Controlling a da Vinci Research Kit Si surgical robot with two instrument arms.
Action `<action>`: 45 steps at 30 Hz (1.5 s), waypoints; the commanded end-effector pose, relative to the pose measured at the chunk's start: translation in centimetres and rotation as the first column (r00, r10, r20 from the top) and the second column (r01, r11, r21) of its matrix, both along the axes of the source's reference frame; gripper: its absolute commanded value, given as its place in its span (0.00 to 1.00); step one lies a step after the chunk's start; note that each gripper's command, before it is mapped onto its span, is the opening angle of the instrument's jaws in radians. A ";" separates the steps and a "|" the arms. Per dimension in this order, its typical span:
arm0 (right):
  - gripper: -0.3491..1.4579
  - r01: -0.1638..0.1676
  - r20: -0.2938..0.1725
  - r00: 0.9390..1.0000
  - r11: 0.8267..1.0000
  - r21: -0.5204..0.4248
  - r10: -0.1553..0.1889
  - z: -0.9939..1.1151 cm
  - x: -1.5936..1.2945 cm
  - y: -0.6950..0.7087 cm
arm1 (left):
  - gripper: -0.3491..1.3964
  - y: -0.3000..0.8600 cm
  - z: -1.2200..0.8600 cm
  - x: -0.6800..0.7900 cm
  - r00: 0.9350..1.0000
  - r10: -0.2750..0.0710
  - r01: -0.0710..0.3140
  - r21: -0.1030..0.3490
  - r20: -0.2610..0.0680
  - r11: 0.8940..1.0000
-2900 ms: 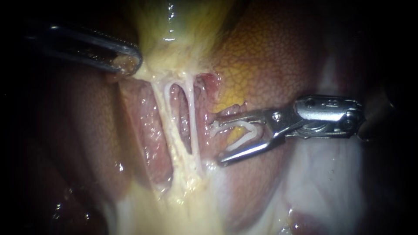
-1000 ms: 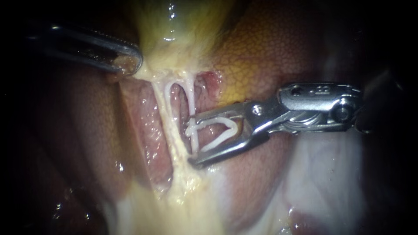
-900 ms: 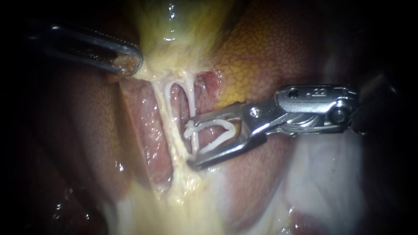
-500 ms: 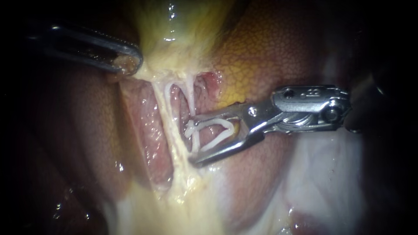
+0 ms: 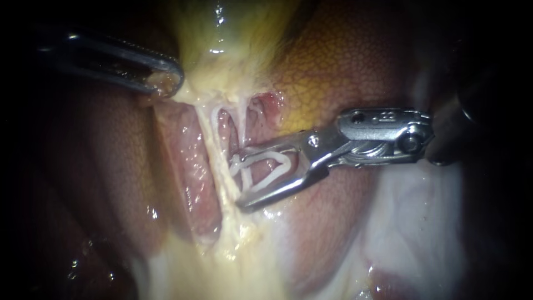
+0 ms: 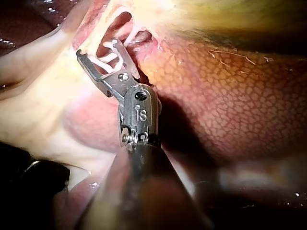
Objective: Clipping first clip left tube
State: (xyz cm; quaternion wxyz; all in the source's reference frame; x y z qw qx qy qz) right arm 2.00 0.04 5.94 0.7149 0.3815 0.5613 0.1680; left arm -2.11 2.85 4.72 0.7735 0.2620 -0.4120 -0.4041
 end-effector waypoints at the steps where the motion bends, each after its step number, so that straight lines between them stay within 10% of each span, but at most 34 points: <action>1: 0.45 0.003 -0.011 1.000 1.000 0.000 -0.003 0.00 0.01 0.00 | 0.00 0.00 0.00 0.00 1.000 0.000 0.000 0.000 0.000 1.000; 10: 0.45 0.037 -0.093 0.995 0.999 0.005 -0.037 0.04 0.17 -0.09 | 0.00 0.00 0.01 0.00 1.000 0.000 0.000 0.000 0.000 1.000; 33: 0.40 0.156 -0.264 0.953 0.988 0.017 -0.146 -0.42 0.39 -0.59 | 0.00 0.00 0.01 0.01 1.000 0.001 -0.001 0.000 0.000 1.000; 45: 0.07 0.167 -0.205 0.966 0.985 0.038 -0.155 -0.40 0.36 -0.58 | 0.00 0.00 0.01 0.01 1.000 0.001 -0.001 0.000 0.000 1.000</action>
